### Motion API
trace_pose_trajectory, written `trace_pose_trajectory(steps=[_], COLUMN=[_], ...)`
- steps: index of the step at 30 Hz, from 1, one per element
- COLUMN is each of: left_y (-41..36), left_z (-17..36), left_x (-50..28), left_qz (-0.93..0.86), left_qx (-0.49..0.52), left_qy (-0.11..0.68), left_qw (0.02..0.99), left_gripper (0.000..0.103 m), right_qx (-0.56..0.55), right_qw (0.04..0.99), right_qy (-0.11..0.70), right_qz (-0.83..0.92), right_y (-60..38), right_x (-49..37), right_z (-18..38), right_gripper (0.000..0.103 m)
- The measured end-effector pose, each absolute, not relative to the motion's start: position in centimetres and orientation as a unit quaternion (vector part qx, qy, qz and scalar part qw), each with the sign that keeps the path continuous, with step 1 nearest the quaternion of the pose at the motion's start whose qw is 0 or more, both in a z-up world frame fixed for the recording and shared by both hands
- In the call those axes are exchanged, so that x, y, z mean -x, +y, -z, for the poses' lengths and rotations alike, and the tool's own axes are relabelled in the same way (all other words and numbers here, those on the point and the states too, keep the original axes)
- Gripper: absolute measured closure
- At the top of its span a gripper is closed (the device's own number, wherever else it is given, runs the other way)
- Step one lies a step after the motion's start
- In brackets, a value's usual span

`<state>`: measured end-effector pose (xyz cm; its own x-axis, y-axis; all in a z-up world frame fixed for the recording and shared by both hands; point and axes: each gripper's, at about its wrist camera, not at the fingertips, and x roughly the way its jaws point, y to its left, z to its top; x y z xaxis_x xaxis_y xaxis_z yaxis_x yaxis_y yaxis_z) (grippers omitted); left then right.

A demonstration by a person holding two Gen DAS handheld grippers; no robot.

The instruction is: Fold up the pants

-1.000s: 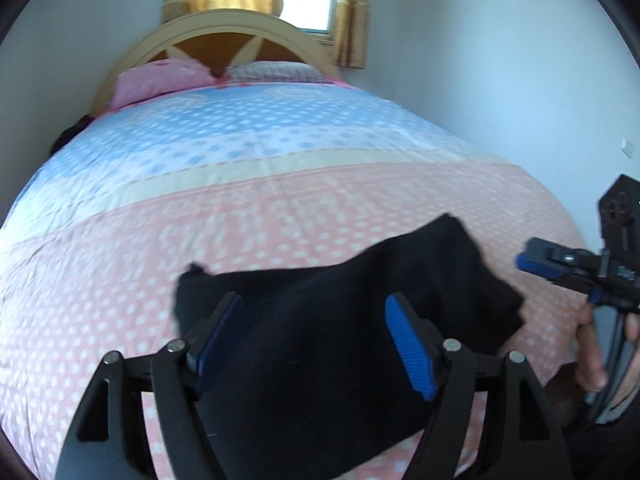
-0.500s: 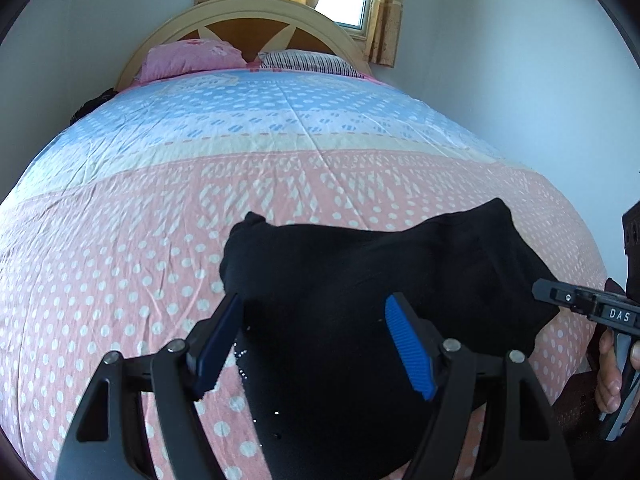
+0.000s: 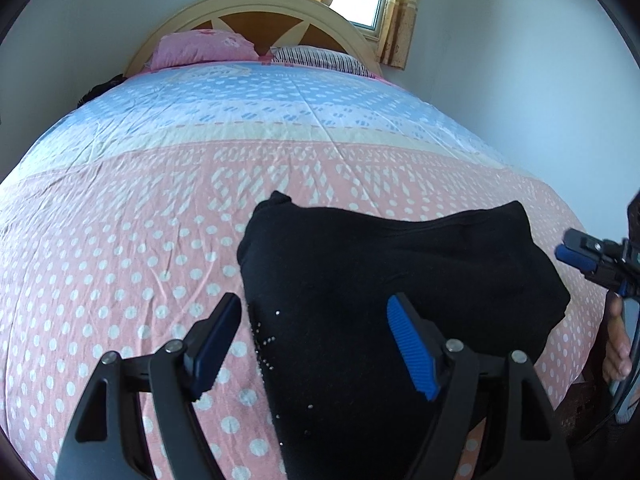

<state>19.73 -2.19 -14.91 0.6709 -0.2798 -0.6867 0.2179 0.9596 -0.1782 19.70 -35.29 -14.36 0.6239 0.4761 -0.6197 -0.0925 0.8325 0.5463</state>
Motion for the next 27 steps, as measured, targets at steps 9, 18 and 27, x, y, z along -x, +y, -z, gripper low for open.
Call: trace_pose_trajectory(steps=[9, 18, 27], left_y=[-1.5, -2.0, -2.1], left_z=[15.4, 15.8, 15.5], left_x=[-19.9, -19.9, -19.9], left_qz=[0.129, 0.128, 0.129], left_qx=[0.044, 0.036, 0.026], left_qy=[0.383, 0.389, 0.393], left_qw=[0.914, 0.912, 0.91], left_gripper=[0.017, 0.017, 0.017], right_qx=[-0.211, -0.216, -0.231], right_qw=[0.879, 0.866, 0.88], right_qy=[0.391, 0.41, 0.36], right_qz=[-0.174, -0.186, -0.205], right_y=[-34.1, -34.1, -34.7], right_x=[-19.7, -20.3, -18.7], right_z=[15.0, 16.1, 13.1], right_gripper=[0.067, 0.074, 0.086])
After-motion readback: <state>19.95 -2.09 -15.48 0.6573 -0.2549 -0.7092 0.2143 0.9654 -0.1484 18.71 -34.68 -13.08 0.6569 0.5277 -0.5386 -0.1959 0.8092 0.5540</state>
